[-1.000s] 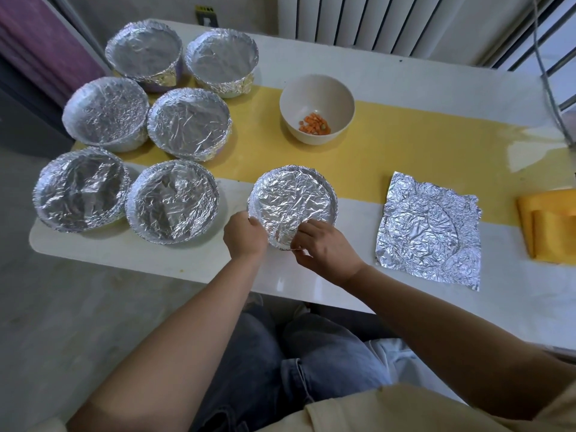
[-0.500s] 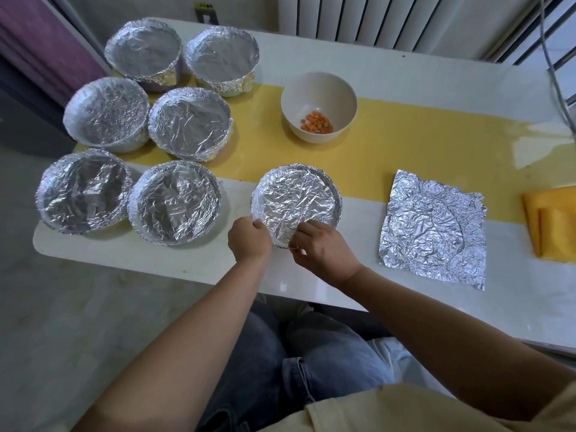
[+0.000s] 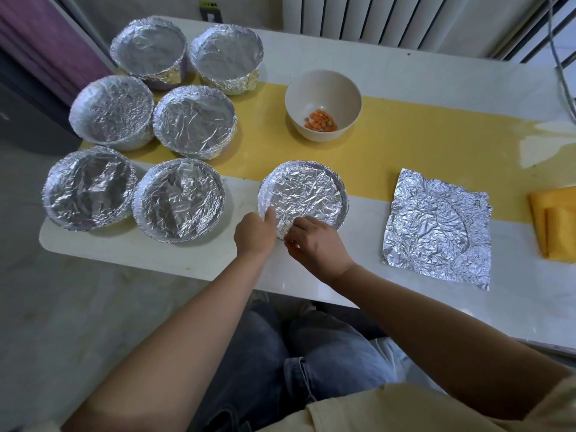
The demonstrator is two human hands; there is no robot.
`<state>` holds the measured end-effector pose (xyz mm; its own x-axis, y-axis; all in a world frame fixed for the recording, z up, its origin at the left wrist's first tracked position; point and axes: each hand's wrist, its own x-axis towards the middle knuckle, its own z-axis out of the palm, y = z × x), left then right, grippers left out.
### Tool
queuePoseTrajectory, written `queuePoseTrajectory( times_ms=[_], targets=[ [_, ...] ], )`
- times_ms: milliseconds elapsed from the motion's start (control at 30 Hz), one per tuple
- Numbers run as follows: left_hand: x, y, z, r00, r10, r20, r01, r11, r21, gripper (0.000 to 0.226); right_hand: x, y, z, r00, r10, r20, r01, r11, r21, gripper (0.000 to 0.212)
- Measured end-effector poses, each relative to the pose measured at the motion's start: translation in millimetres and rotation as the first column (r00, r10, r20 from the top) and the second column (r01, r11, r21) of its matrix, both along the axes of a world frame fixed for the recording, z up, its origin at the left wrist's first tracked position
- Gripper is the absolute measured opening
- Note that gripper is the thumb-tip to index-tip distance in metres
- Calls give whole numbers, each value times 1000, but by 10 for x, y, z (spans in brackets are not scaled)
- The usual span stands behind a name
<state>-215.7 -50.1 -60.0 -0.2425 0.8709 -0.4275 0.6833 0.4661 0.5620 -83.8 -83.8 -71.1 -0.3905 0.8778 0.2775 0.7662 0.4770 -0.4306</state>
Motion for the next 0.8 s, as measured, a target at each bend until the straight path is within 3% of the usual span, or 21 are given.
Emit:
queuePoseTrajectory(
  times_ms=[133, 267, 600, 733, 800],
  targets=[
    [5, -16, -52, 998, -1, -60, 1, 1000, -4, 37, -16, 11, -18, 1000, 5, -10, -5, 1000, -14, 22],
    [-33, 49, -100, 998, 63, 17, -63, 998, -24, 35, -25, 30, -42, 1000, -7, -9, 7, 998, -58, 23],
    [-37, -1, -52, 999, 23, -28, -25, 998, -51, 46, -33, 14, 2, 1000, -23, -11, 22, 997, -69, 9],
    [-66, 81, -24, 1000, 21, 0, -21, 1000, 4, 47, 80, -12, 65, 1000, -7, 14, 8, 994, -109, 33],
    [-82, 134, 14, 998, 27, 48, -28, 999, 14, 49, 192, -26, 70, 999, -13, 46, 17, 996, -82, 32]
  ],
)
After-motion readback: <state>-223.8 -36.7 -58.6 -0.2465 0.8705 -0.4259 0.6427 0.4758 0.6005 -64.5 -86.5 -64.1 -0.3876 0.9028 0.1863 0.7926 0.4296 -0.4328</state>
